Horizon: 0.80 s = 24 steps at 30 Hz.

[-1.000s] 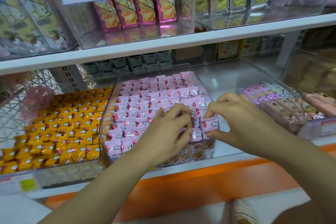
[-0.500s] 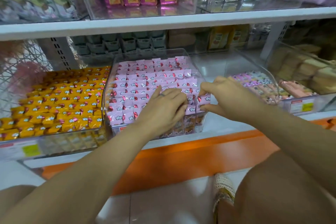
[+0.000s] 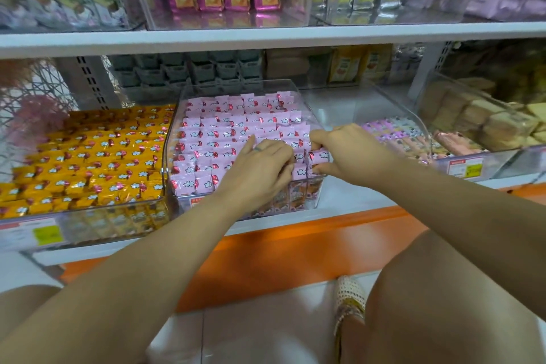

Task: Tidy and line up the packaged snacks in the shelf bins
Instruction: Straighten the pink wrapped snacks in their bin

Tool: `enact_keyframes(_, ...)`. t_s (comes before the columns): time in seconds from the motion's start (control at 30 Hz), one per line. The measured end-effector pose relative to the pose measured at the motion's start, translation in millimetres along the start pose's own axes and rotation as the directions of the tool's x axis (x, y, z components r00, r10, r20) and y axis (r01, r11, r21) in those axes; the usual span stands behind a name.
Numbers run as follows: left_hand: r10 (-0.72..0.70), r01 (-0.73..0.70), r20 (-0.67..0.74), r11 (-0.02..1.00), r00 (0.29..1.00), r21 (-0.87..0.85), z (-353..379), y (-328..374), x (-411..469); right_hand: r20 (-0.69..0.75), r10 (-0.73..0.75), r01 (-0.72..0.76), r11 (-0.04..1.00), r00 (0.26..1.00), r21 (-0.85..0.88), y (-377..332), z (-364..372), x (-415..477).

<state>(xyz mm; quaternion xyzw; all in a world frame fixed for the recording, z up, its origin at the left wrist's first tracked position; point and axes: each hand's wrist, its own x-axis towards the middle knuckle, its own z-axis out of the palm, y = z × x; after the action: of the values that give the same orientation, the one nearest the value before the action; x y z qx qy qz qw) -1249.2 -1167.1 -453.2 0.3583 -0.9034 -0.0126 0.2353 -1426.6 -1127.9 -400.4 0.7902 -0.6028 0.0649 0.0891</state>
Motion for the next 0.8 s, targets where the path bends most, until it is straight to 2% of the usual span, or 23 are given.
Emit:
enact_keyframes(0.1,0.008,-0.008,-0.009,1.0,1.0,-0.013,0,0,-1,-0.009,0.006,-0.006,1.0,1.0,-0.004,-2,5,0)
enact_keyframes(0.23,-0.002,0.001,-0.023,0.999,1.0,-0.051,0,0,0,-0.003,0.053,-0.051,0.982,0.999,0.182,3,4,-7)
enact_keyframes(0.37,-0.047,0.037,-0.106,0.995,0.993,-0.089,-1,-2,7,-0.126,0.067,-0.025,0.952,0.99,0.305,7,-3,-16)
enact_keyframes(0.57,-0.008,0.016,-0.057,0.991,0.998,0.13,-8,5,20,-0.273,0.129,0.031,0.857,0.953,0.514,12,-35,-14)
enact_keyframes(0.67,-0.002,0.025,-0.118,0.98,0.993,0.197,-10,15,24,-0.309,0.161,0.045,0.822,0.937,0.567,12,-48,-20)
enact_keyframes(0.73,-0.024,0.047,-0.155,0.988,0.988,0.147,-9,24,25,-0.348,0.169,0.072,0.81,0.922,0.583,13,-52,-26)
enact_keyframes(0.8,-0.066,0.071,-0.109,0.997,0.992,0.039,-7,32,25,-0.355,0.174,0.075,0.806,0.919,0.587,15,-53,-31)
